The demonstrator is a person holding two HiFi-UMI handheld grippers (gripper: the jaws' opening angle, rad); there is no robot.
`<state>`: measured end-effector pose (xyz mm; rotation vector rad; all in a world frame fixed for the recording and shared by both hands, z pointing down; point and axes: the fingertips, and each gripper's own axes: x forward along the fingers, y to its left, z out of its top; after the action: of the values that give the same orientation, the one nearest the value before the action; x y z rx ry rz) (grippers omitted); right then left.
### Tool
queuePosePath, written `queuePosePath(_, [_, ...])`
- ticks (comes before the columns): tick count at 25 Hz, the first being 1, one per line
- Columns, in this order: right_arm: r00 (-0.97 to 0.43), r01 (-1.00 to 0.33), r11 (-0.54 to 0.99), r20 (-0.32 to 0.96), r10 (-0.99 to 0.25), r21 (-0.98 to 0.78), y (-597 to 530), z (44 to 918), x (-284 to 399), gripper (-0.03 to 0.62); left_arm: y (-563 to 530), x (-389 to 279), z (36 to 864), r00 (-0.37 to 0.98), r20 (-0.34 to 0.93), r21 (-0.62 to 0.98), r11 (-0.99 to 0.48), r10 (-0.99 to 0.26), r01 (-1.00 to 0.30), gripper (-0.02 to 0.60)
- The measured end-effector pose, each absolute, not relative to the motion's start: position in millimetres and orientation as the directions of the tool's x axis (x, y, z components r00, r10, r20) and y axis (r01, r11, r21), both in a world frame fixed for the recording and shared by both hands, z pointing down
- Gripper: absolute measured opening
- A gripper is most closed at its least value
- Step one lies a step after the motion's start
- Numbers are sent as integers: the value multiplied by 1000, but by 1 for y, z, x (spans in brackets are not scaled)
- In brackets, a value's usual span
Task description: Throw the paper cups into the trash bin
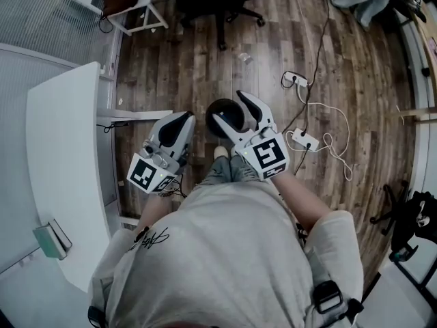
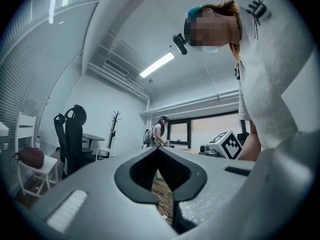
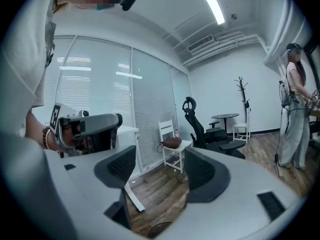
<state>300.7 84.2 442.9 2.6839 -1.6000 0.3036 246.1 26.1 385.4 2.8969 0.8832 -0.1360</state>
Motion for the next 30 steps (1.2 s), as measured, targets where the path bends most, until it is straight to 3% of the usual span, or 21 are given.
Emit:
queuePosePath(21, [490, -872, -490, 4, -872, -4, 98, 368, 317, 307, 26, 254, 336, 820, -180, 3, -834, 543, 552, -6])
queuePosePath(30, [481, -877, -481, -12, -877, 18, 96, 356, 312, 185, 25, 256, 320, 810, -201, -39, -831, 551, 555, -6])
